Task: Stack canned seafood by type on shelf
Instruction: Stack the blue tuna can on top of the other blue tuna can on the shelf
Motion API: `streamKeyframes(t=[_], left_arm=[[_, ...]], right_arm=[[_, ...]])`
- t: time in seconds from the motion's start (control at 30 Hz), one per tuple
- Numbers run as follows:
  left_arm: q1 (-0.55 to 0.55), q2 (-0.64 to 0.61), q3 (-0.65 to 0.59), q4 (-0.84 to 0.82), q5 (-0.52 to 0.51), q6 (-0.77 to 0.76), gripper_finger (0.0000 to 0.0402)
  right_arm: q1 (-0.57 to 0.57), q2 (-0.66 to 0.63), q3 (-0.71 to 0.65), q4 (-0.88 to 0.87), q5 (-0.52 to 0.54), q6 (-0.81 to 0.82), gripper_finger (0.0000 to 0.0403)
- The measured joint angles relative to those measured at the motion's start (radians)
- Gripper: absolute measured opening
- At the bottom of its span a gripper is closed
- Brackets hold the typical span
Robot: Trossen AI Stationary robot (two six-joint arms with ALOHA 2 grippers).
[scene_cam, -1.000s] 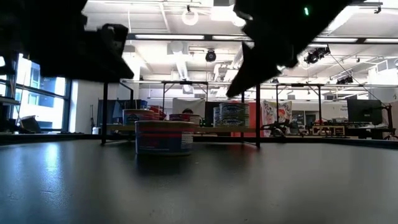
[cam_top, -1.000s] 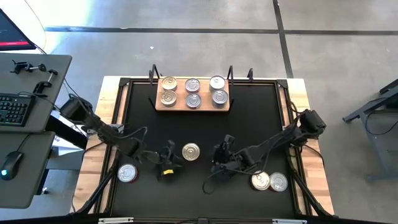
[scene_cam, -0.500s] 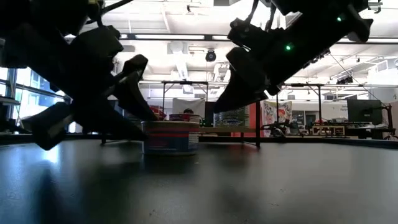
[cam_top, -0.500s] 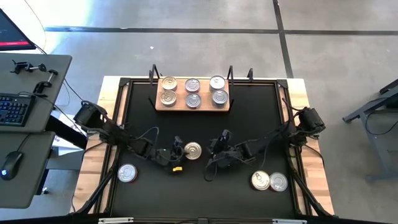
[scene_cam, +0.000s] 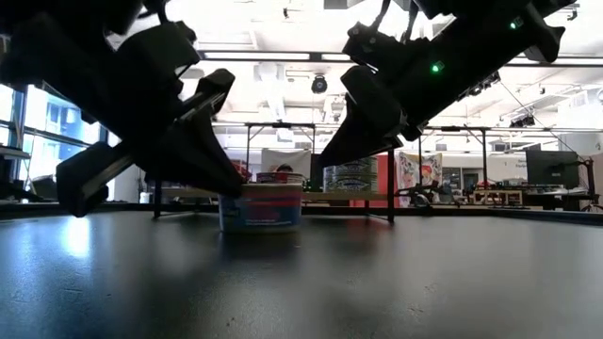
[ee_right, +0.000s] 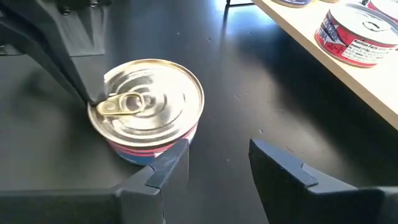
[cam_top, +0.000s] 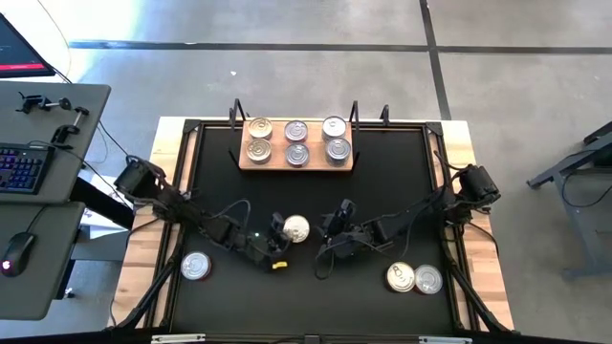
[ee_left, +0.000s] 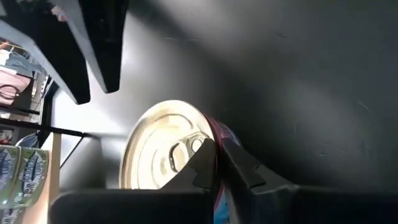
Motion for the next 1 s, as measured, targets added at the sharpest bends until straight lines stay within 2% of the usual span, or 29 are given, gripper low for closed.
streamKeyframes(t=[0.3,0.43,0.63,0.87,1.0], left_arm=[[-0.065,0.006,0.125,-0.274,-0.218,-0.030,0.0000],[-0.078,-0.001,0.167,-0.379,-0.329,-0.105,0.0000],[-0.059,-0.088,0.171,-0.500,-0.397,-0.249,0.0000],[0.041,-0.290,0.172,-0.627,-0.455,-0.329,0.0001],[0.174,-0.401,0.173,-0.626,-0.451,-0.245,0.0001]], right_arm=[[0.000,0.000,0.001,-0.006,0.000,0.000,0.0162],[0.000,0.000,0.001,-0.008,0.000,-0.005,0.0162],[0.000,0.000,0.000,-0.012,0.000,-0.016,0.0162],[0.001,0.000,-0.001,-0.014,0.000,-0.018,0.0162],[0.001,0.000,-0.001,-0.015,0.000,-0.020,0.0162]])
